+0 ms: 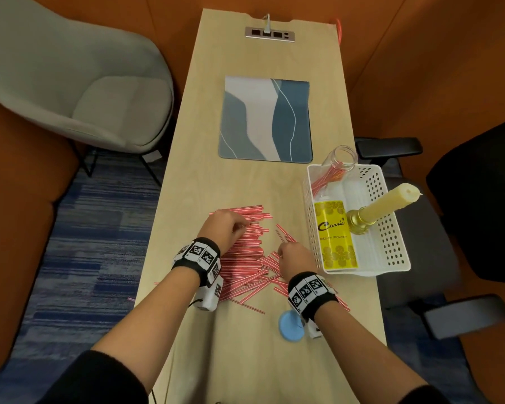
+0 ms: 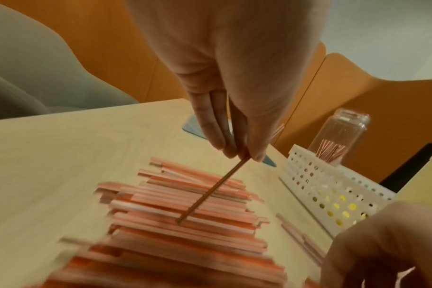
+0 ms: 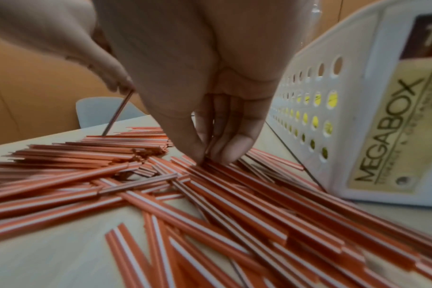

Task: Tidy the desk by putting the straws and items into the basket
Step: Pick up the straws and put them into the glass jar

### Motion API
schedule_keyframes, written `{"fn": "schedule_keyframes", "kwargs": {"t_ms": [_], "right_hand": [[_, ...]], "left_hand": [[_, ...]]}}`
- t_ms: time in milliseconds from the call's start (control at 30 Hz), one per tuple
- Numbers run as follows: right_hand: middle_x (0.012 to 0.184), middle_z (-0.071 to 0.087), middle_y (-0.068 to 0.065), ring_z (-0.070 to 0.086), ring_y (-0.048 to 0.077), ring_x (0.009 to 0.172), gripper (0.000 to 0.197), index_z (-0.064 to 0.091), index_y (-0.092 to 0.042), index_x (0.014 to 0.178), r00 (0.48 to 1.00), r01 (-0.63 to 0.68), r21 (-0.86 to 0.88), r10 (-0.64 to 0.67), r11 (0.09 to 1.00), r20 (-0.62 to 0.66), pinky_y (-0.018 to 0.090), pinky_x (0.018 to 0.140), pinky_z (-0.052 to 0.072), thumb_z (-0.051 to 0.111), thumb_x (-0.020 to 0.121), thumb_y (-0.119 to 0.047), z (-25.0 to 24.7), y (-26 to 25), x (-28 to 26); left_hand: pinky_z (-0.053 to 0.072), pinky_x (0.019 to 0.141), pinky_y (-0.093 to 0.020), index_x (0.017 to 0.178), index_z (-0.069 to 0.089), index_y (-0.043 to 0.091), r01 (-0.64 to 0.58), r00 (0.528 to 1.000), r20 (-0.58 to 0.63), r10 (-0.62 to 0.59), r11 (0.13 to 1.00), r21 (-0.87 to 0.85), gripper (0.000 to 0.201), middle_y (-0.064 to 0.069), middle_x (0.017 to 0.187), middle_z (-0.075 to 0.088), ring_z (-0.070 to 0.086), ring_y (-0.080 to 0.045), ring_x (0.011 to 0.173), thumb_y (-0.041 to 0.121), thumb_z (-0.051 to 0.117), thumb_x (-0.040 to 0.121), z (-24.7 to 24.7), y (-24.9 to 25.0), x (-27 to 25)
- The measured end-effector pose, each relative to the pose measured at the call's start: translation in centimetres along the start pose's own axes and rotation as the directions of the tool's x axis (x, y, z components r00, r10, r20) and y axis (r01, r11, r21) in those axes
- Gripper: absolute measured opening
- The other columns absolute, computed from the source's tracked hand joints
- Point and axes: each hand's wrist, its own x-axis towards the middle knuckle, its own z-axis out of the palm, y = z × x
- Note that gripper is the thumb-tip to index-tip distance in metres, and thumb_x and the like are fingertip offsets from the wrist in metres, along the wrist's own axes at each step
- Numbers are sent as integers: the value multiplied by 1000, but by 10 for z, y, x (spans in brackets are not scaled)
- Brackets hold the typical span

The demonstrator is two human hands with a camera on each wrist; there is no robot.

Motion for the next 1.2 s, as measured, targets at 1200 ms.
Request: {"fn": "schedule_keyframes", "kwargs": {"t_ms": [1200], "right_hand": [[82, 66, -12, 60, 1, 74, 15, 67, -23, 98, 794, 459, 691, 92, 559, -602, 11, 70, 48, 70, 89, -10, -208, 79, -36]], "left_hand": [[51, 82, -28, 110, 68, 22, -207, 972, -150, 179, 958, -198, 24, 3, 96, 66, 61, -12, 86, 19, 68, 87, -24, 126, 149]]}}
